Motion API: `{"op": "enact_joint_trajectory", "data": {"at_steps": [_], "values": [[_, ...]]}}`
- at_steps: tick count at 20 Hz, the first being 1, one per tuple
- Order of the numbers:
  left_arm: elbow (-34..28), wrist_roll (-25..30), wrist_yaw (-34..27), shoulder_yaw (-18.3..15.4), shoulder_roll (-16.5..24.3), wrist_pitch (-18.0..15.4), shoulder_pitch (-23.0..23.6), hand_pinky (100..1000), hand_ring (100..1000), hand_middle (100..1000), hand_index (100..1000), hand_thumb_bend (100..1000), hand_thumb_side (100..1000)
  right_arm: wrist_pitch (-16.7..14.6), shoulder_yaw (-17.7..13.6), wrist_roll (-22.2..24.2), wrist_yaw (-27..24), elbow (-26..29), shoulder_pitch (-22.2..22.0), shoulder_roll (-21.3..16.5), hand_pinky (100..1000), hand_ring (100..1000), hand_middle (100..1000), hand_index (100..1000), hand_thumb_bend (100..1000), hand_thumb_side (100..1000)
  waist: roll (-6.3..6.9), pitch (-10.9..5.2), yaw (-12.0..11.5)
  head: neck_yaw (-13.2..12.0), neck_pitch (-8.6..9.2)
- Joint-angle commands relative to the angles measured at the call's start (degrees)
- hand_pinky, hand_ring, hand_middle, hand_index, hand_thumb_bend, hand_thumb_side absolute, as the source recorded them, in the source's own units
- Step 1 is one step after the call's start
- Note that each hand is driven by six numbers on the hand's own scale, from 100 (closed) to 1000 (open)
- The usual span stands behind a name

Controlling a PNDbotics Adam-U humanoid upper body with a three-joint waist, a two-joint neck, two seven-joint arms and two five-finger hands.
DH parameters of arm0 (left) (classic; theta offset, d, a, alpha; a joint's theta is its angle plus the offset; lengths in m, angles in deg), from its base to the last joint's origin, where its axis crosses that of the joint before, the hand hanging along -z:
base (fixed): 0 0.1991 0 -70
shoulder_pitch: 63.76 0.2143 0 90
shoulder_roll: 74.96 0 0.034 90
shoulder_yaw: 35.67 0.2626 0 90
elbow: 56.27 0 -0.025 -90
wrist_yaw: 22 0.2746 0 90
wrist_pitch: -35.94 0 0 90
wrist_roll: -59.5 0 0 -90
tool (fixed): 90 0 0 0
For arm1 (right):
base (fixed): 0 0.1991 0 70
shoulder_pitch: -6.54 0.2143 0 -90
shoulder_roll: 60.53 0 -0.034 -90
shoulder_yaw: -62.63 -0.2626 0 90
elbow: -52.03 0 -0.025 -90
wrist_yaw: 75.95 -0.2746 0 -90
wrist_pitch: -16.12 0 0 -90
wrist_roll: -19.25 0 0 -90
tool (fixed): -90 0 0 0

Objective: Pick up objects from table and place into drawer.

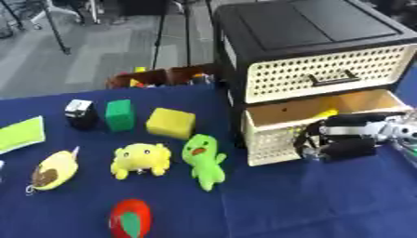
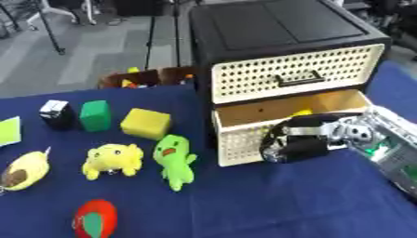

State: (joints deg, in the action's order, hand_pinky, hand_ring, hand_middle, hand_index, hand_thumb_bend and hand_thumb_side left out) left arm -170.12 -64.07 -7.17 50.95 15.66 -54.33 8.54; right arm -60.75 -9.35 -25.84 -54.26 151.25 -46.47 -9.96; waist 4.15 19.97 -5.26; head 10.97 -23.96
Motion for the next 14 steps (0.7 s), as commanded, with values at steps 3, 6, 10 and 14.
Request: {"op": "enact_joint_trajectory", "data": {"at_steps": [3,6,10,14], "values": [[-0.7,0.6,-0.4,-0.2,0.6,-0.2,-0.2,454,627,617,804,147,890,-1.7,-0.2,-1.1,2.0,-2.8,2.9,0.4,513,828,929,921,100,1000,-0.20,-0.85,-0.3,0.1,1.14],[-0.7,0.9,-0.5,-0.1,0.5,-0.3,-0.3,454,643,617,805,143,890,-2.5,0.1,-1.4,4.0,-5.1,4.2,1.1,524,839,939,923,100,1000,-0.23,-0.78,-0.5,0.3,1.23],[-0.7,1.1,-0.6,-0.1,0.3,-0.4,-0.2,453,645,623,804,139,890,-3.9,0.2,-2.0,7.0,-7.9,5.7,2.2,537,846,944,923,100,1000,-0.27,-0.66,-0.8,0.3,1.15],[-0.7,1.3,-0.7,-0.1,0.2,-0.5,-0.3,453,647,628,805,140,891,-5.3,0.4,-2.6,9.3,-10.8,7.3,3.5,542,849,946,920,100,1000,-0.25,-0.51,-1.2,0.3,1.28]]}}
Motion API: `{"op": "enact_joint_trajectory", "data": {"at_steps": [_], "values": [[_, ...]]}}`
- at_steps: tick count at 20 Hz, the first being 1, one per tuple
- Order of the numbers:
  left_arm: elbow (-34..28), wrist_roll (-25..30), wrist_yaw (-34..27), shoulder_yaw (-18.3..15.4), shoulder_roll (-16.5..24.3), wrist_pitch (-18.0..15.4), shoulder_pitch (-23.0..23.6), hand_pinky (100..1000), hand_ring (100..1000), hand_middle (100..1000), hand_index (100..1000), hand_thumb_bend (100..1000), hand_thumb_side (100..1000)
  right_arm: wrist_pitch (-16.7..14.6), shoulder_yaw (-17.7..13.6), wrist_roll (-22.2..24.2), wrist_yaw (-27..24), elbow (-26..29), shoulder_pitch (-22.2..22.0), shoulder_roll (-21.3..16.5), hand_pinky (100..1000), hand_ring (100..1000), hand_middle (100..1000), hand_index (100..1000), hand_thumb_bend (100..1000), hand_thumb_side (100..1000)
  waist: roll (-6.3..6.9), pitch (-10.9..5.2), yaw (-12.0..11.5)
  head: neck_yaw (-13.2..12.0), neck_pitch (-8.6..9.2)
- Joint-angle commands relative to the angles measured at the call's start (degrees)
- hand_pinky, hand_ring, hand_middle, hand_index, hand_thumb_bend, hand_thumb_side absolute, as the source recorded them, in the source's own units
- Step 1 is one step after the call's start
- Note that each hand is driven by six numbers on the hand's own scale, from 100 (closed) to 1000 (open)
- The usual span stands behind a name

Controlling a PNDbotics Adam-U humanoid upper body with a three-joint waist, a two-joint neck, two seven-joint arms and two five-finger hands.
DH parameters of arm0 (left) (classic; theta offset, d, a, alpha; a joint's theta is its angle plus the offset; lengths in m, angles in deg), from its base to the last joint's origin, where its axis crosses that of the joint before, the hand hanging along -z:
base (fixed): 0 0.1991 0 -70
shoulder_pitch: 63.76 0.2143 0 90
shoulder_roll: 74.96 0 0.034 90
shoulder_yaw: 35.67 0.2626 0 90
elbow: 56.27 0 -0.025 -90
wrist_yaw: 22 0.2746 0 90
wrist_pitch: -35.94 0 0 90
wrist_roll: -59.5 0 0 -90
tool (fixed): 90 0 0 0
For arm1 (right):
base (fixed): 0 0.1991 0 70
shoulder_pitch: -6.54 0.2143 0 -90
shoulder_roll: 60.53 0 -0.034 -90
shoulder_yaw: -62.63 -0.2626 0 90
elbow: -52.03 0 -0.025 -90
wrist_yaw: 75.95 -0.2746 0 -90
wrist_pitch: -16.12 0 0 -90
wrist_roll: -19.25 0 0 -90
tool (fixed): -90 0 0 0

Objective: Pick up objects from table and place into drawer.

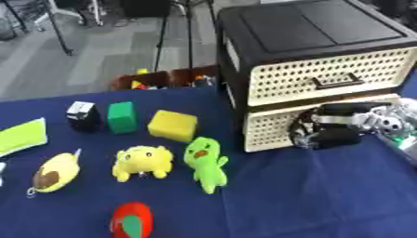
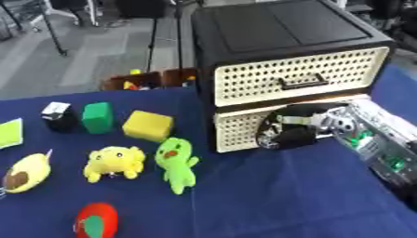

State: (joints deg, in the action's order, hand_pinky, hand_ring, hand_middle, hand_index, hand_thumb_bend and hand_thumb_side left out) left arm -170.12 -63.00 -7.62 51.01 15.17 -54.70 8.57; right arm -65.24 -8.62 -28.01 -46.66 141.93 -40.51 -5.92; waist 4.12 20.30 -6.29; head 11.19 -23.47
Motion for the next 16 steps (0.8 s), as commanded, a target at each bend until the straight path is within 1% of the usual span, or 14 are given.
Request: {"op": "enact_joint_trajectory", "data": {"at_steps": [1,4,6,9,11,12,13,14,16], "values": [[-0.7,0.2,-0.2,-0.2,0.7,-0.1,-0.4,454,648,629,805,140,891,-1.3,-0.5,-0.7,2.1,-1.7,1.2,-0.7,543,849,946,919,100,1000,-0.20,-0.78,-0.2,0.0,0.85],[-0.7,0.1,-0.2,-0.3,0.7,-0.2,-0.5,454,648,630,805,140,892,-2.3,-1.8,-2.4,1.5,0.1,-1.9,-2.9,553,854,950,920,100,1000,-0.19,-0.54,-0.4,-0.1,1.06],[-0.7,0.2,-0.2,-0.3,0.6,-0.2,-0.6,454,647,630,805,140,891,-2.3,-2.7,-3.5,0.9,2.0,-4.4,-4.2,556,856,950,920,100,1000,-0.20,-0.45,-0.7,-0.1,1.09],[-0.7,0.1,-0.2,-0.3,0.5,-0.2,-0.5,455,647,631,806,140,892,-2.0,-3.6,-4.5,0.1,4.5,-6.4,-5.0,549,848,944,917,100,1000,-0.20,-0.38,-0.8,-0.5,0.93],[-0.7,0.1,-0.2,-0.4,0.5,-0.2,-0.5,455,647,632,806,141,892,-2.0,-4.0,-4.2,-0.9,6.4,-7.6,-5.4,537,834,927,905,100,1000,-0.21,-0.34,-0.8,-1.4,0.89],[-0.7,0.0,-0.1,-0.4,0.5,-0.3,-0.5,455,648,633,807,144,893,-2.4,-4.0,-3.6,-1.5,7.5,-8.5,-5.5,525,817,906,882,100,1000,-0.24,-0.29,-0.8,-2.2,0.86],[-0.7,0.0,0.0,-0.5,0.5,-0.3,-0.5,455,648,633,807,145,892,-3.0,-4.4,-2.9,-2.3,8.7,-9.6,-5.6,522,814,903,880,100,1000,-0.27,-0.28,-0.8,-2.9,0.81],[-0.7,-0.1,0.2,-0.7,0.5,-0.3,-0.5,455,648,633,808,148,893,-3.6,-5.0,-2.3,-3.0,10.0,-10.6,-5.7,507,799,879,869,100,1000,-0.31,-0.23,-0.7,-4.1,0.75],[-0.7,-0.4,0.4,-0.9,0.5,-0.2,-0.3,455,647,632,807,146,893,-5.1,-7.0,-2.4,-4.6,12.6,-12.9,-6.0,505,797,874,869,100,1000,-0.40,-0.10,-0.4,-6.1,0.55]]}}
